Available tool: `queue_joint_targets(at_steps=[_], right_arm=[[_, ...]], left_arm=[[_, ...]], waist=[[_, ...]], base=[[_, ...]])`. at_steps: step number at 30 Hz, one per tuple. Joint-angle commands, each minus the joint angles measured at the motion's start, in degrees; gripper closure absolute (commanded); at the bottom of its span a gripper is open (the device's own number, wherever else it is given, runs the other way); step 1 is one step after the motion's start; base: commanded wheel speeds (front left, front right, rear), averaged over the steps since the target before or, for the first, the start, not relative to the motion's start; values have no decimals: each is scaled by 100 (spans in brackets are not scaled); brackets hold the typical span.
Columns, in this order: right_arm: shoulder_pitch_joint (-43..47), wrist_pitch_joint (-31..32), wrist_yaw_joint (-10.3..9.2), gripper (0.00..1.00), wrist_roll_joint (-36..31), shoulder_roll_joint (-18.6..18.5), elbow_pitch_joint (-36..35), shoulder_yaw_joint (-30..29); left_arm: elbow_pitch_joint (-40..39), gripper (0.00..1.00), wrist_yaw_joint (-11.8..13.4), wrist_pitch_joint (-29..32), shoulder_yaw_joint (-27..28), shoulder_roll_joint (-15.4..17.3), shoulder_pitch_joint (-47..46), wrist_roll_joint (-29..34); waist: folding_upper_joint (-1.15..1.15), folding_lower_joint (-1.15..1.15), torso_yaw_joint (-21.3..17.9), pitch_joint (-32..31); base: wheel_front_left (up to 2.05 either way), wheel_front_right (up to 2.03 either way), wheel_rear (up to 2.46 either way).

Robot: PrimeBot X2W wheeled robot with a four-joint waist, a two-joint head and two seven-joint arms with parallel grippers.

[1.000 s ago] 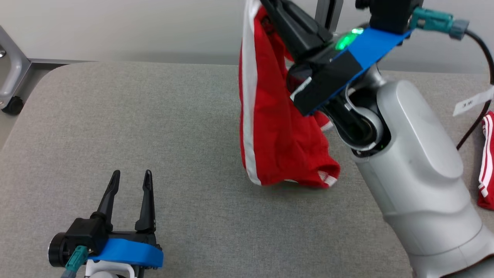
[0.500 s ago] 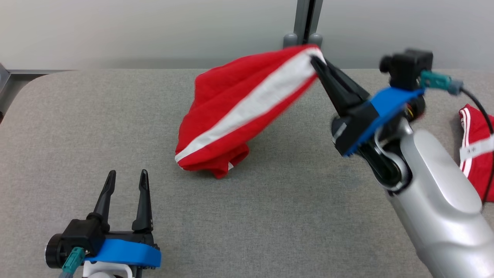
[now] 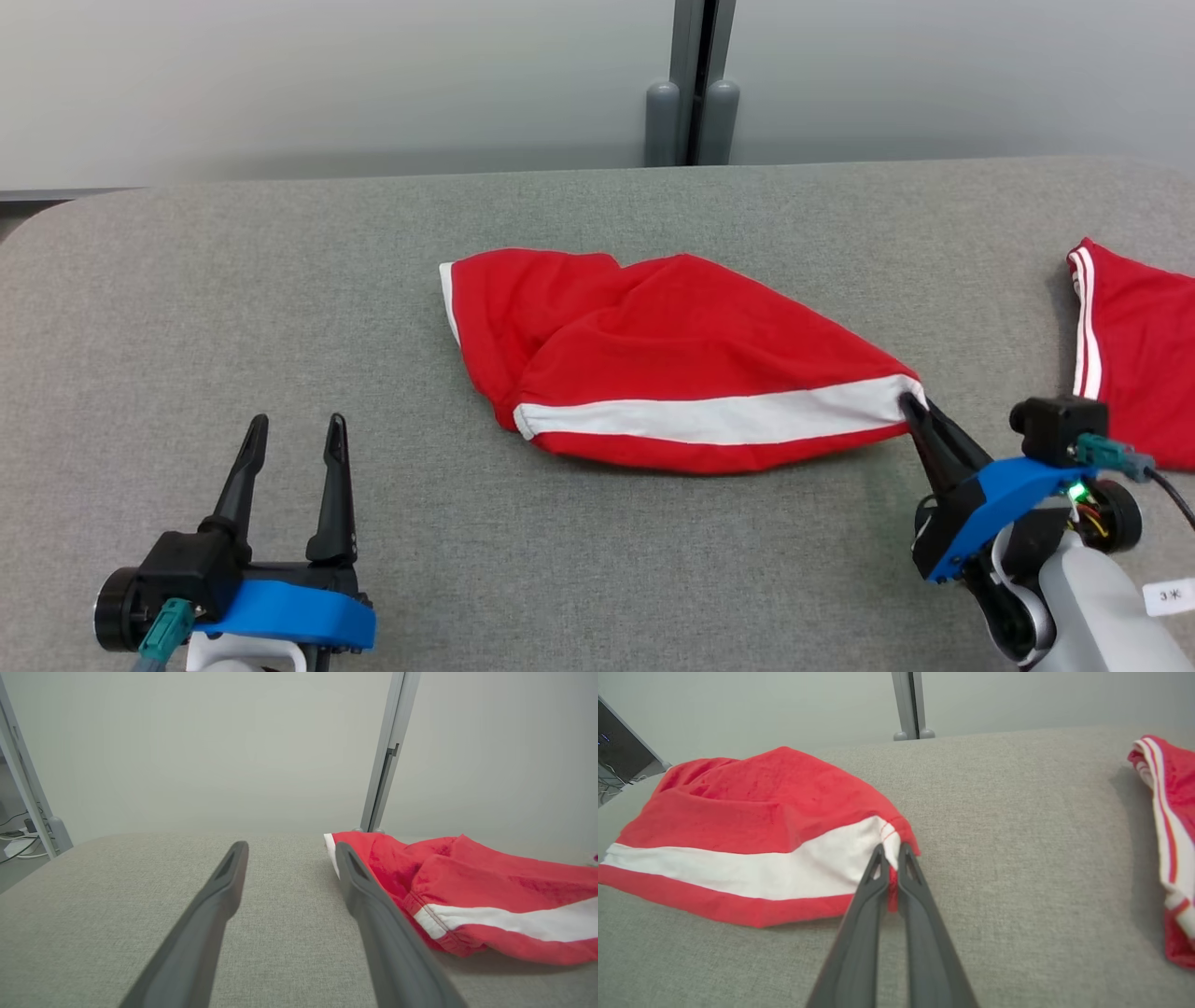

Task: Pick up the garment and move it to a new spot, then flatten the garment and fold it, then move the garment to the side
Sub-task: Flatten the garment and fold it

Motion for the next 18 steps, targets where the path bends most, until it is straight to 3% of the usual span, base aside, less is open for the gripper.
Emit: queue_joint_targets(at_steps=[1, 2, 3, 12, 18], right_arm=[[157, -58, 2, 65, -157, 38, 34, -108], [226, -87, 2, 9, -287, 84, 58, -201], [289, -135, 2, 0, -396, 134, 53, -309], [821, -809, 2, 0, -1467, 525, -339, -1364], [1154, -1190, 2, 0, -1792, 743, -904, -1637]], left_arm=[[25, 0, -16, -24, 4, 4, -31, 13], [40, 0, -22, -25, -4, 3, -27, 18], [51, 0, -31, -24, -10, 1, -21, 23], [122, 0, -58, -24, 6, -20, 89, 36], [183, 0, -66, -24, 44, -51, 202, 42]], waist=[[0, 0, 1, -26], [0, 0, 6, -46], [0, 0, 13, -66], [0, 0, 53, -275], [0, 0, 45, -451]], base=[[0, 0, 0], [0, 0, 0], [0, 0, 0], [0, 0, 0], [0, 0, 0]])
